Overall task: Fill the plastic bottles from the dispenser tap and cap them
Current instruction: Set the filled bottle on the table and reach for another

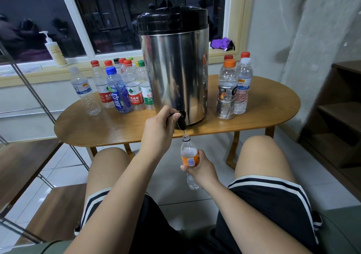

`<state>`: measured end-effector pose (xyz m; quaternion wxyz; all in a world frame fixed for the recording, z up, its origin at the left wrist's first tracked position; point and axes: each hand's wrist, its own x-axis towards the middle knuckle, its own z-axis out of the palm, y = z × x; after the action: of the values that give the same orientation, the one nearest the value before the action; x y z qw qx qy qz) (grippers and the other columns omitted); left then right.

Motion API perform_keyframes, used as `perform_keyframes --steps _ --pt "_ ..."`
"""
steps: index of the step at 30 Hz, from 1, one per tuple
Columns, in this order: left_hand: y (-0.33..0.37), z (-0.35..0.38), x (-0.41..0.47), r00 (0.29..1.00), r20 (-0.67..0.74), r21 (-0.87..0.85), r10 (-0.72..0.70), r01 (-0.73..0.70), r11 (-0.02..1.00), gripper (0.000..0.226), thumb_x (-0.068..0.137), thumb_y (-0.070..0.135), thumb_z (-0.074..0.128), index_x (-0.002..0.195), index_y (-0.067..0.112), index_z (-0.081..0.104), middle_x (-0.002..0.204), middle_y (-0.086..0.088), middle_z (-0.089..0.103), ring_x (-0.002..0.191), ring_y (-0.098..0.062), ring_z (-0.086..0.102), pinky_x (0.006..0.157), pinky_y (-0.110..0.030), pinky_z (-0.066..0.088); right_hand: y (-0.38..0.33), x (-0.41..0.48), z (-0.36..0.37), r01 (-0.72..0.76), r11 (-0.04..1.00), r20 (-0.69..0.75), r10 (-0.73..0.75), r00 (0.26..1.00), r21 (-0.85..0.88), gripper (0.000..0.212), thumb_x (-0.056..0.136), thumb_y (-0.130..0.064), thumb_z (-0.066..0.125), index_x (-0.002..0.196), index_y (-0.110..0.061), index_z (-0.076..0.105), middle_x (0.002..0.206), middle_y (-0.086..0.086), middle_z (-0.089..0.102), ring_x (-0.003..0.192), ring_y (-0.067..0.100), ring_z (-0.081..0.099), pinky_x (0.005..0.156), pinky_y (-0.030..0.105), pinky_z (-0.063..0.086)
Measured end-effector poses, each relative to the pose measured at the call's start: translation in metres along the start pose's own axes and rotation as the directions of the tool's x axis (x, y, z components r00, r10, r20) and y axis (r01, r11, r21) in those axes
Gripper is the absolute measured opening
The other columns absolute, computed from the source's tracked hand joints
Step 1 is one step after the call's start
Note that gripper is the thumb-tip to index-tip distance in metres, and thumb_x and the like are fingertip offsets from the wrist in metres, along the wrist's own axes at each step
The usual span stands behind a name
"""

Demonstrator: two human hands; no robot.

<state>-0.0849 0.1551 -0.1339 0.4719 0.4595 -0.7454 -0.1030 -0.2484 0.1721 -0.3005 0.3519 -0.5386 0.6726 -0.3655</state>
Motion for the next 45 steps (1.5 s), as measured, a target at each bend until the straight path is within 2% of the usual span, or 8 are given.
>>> perform_keyframes --steps 9,20,28,39,45 --pt "0.0006 -0.0005 -0.0009 1.000 0.003 0.004 0.005 -0.005 1.000 0.012 0.111 0.034 0.061 0.102 0.027 0.062 0.068 0.014 0.060 0.067 -0.011 0.059 0.059 -0.026 0.044 -0.0013 -0.0012 -0.0011 0.002 1.000 0.003 -0.002 1.000 0.006 0.065 0.088 -0.050 0.086 0.139 -0.034 0.048 0.117 -0.014 0.064 0.107 0.016 0.064 0.089 0.031 0.053" --pt "-0.0003 -0.0001 -0.0004 1.000 0.005 -0.006 -0.008 0.008 1.000 0.014 0.111 0.035 0.061 0.102 0.025 0.063 0.068 0.009 0.061 0.067 -0.016 0.058 0.061 -0.041 0.050 -0.0009 -0.0017 -0.0005 -0.003 1.000 -0.011 0.003 1.000 0.016 0.062 0.087 -0.050 0.087 0.134 -0.035 0.050 0.115 -0.013 0.068 0.106 0.016 0.066 0.090 0.034 0.056" --pt "-0.0012 0.0002 -0.0003 1.000 0.009 -0.009 -0.007 0.007 1.000 0.013 0.111 0.035 0.061 0.101 0.028 0.062 0.068 0.010 0.061 0.067 -0.016 0.059 0.062 -0.040 0.050 -0.0021 -0.0024 -0.0009 -0.008 1.000 -0.008 0.008 1.000 0.008 0.065 0.087 -0.049 0.087 0.138 -0.033 0.049 0.119 -0.011 0.067 0.109 0.018 0.065 0.091 0.034 0.056" --pt "0.0008 -0.0007 -0.0003 1.000 0.014 0.004 -0.004 0.004 1.000 0.016 0.112 0.035 0.060 0.097 0.033 0.056 0.067 0.012 0.060 0.066 -0.012 0.057 0.058 -0.029 0.043 -0.0017 -0.0017 -0.0006 -0.015 1.000 -0.002 0.015 1.000 0.006 0.065 0.087 -0.051 0.086 0.138 -0.034 0.049 0.119 -0.011 0.067 0.108 0.018 0.065 0.089 0.034 0.056" --pt "0.0023 -0.0003 -0.0002 1.000 0.013 -0.020 -0.023 0.023 1.000 0.026 0.111 0.035 0.061 0.089 0.041 0.049 0.066 0.006 0.061 0.065 -0.018 0.056 0.061 -0.035 0.044 -0.0015 -0.0017 -0.0004 -0.013 1.000 -0.018 0.013 1.000 0.018 0.063 0.086 -0.049 0.088 0.135 -0.033 0.051 0.117 -0.012 0.068 0.107 0.018 0.066 0.088 0.034 0.055"
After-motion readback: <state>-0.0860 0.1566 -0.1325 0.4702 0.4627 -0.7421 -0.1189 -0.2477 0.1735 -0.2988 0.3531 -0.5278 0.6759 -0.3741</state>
